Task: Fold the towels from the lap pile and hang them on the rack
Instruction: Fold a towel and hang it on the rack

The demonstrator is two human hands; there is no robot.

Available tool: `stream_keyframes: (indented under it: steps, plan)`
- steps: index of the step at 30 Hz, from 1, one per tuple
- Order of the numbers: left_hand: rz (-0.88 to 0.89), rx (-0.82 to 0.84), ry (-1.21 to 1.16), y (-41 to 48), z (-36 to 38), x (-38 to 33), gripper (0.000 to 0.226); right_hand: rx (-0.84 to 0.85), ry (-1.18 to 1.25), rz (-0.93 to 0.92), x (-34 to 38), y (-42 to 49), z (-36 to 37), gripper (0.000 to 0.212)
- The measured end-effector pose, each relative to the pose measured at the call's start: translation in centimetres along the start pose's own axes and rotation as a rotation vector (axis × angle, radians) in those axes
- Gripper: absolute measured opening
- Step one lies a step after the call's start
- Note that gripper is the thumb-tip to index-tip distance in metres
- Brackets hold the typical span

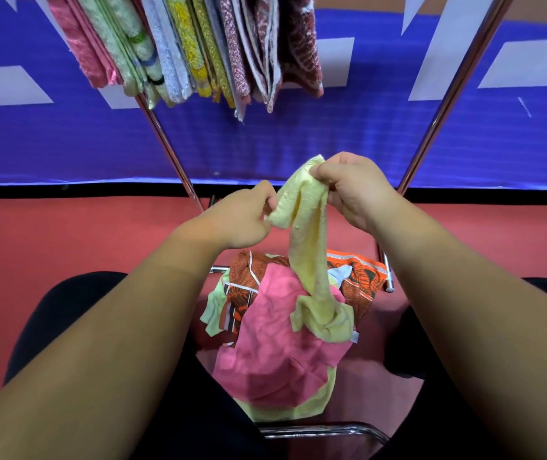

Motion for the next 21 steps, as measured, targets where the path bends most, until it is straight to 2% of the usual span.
stream_keyframes:
  steps: [4, 10, 14, 17, 21]
  plan:
    - [-0.030, 0.028, -0.019, 0.3, 0.8, 0.6, 0.040, -0.006, 0.018, -0.008, 0.0, 0.1, -0.4, 0.018]
    - [-0.128, -0.186, 0.056, 1.2, 0.0, 1.5, 0.049, -0.087, -0.061, -0.054, 0.2, 0.2, -0.7, 0.022]
    - [-0.152, -0.325, 0.017, 1.1, -1.2, 1.6, 0.031, -0.138, -0.186, -0.087, 0.0, 0.5, -1.0, 0.039]
    - [-0.178, -0.395, 0.005, 0.6, -1.7, 1.2, 0.012, -0.156, -0.366, -0.159, 0.2, 0.0, -1.0, 0.029]
    - [-0.194, -0.465, -0.009, 0.0, -2.4, 1.0, 0.011, -0.217, -0.490, -0.242, 0.9, -1.5, -0.1, 0.021]
Point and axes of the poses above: each hand's wrist, its own y-axis towards the middle knuckle, its own z-axis out of the palm, x = y × z, the point moved 3 cm from there along y, towards the middle knuckle, and after that the axes turned 6 degrees about -y, right-handed, at the moved point
